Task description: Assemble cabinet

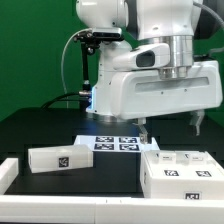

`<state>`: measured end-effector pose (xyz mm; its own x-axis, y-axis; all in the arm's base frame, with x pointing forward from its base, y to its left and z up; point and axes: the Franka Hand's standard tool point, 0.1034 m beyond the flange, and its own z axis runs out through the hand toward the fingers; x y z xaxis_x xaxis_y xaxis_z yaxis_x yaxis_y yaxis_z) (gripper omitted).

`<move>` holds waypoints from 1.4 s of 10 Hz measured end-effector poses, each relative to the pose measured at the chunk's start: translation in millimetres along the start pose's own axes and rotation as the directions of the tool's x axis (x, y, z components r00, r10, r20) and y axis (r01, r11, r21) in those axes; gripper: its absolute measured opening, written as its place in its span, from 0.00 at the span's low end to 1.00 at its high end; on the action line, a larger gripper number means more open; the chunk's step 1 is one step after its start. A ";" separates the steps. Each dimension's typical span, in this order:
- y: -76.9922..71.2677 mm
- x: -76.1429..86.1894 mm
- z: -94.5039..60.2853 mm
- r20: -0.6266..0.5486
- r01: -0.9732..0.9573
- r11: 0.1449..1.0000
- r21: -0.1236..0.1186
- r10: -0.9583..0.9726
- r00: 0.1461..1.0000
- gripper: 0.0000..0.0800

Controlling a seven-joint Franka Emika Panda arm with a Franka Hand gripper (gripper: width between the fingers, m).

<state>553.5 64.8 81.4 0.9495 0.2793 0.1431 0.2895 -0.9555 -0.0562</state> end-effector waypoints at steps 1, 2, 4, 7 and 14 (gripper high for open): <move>0.1 0.5 -0.4 0.001 -0.045 0.999 0.002 0.045 0.999 1.00; -0.2 0.7 -0.5 0.001 -0.110 0.994 0.003 0.110 0.994 1.00; -0.4 0.1 -0.2 0.001 -0.128 0.992 0.003 0.128 0.992 1.00; -10.7 -25.0 8.1 -0.131 -0.226 0.974 -0.016 0.222 0.966 1.00; -17.2 -52.8 21.1 -0.242 -0.331 0.943 -0.015 0.318 0.917 1.00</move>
Offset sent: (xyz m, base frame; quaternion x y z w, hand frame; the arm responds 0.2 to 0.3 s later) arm 0.0000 0.0000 0.0000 0.0000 0.0000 0.0000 1.0000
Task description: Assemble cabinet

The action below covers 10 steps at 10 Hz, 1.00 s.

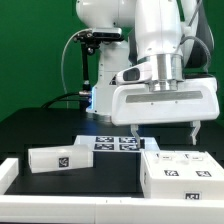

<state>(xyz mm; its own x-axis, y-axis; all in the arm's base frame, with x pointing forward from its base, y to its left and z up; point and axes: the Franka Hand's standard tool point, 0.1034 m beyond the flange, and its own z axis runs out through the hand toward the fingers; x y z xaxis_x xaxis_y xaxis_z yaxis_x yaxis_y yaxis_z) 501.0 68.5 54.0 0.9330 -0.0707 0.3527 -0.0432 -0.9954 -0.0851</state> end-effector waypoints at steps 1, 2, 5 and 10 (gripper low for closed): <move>1.1 -0.6 0.6 -0.083 0.001 1.000 -0.006 -0.002 0.997 1.00; -0.9 -12.7 10.9 -0.068 0.006 1.000 -0.005 -0.006 0.998 1.00; -1.5 -16.0 28.1 -0.021 0.014 1.000 -0.002 -0.014 1.000 1.00; -8.2 -6.2 40.0 -0.008 0.019 1.000 0.008 -0.019 1.000 1.00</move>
Offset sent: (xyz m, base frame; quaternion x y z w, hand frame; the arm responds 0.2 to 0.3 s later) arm 0.0212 0.0029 -0.0061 0.0060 0.0136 -0.0035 0.9999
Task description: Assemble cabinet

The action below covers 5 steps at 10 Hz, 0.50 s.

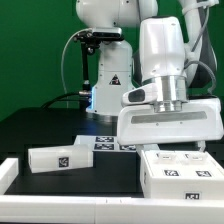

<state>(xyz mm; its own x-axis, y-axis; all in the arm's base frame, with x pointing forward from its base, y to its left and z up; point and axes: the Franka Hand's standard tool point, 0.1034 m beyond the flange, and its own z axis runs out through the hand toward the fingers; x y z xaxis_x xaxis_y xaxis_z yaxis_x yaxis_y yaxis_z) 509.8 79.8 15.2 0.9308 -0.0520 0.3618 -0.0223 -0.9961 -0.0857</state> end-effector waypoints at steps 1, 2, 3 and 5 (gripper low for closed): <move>2.2 5.6 -0.4 -0.008 0.005 1.000 -0.001 -0.005 1.000 1.00; 4.5 7.3 0.0 -0.010 0.009 1.000 -0.002 -0.009 1.000 1.00; 3.6 7.1 0.0 -0.010 0.011 1.000 -0.001 -0.011 1.000 0.98; 3.8 7.1 0.0 -0.010 0.014 1.000 -0.002 -0.014 1.000 0.77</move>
Offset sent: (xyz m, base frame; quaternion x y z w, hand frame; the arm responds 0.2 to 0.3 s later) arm 0.0000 0.0000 0.0000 0.0000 0.0000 0.0000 1.0000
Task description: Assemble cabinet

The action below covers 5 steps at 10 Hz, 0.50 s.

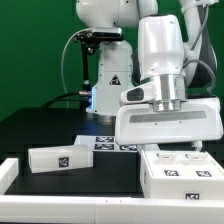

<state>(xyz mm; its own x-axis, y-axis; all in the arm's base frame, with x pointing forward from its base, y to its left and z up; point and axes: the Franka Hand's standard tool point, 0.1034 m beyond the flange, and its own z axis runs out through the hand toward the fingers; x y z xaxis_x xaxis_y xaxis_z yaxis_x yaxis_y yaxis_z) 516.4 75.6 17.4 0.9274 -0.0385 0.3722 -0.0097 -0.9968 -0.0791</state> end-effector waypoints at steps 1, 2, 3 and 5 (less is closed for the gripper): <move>0.0 0.0 0.0 0.000 0.002 1.000 0.000 -0.002 1.000 0.77; 0.0 0.0 0.0 0.000 0.003 1.000 0.000 -0.003 1.000 0.48; 0.0 0.0 0.0 0.000 0.004 1.000 0.000 -0.004 1.000 0.48; 0.0 0.0 0.0 0.000 0.004 1.000 0.000 -0.004 1.000 0.28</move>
Offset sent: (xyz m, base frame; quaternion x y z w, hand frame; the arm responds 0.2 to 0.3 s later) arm 0.0000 0.0000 0.0000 0.0000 0.0000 0.0000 1.0000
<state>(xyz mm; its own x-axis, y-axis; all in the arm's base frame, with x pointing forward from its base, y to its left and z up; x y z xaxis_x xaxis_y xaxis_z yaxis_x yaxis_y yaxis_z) 516.4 75.6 17.5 0.9273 -0.0343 0.3727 -0.0057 -0.9970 -0.0775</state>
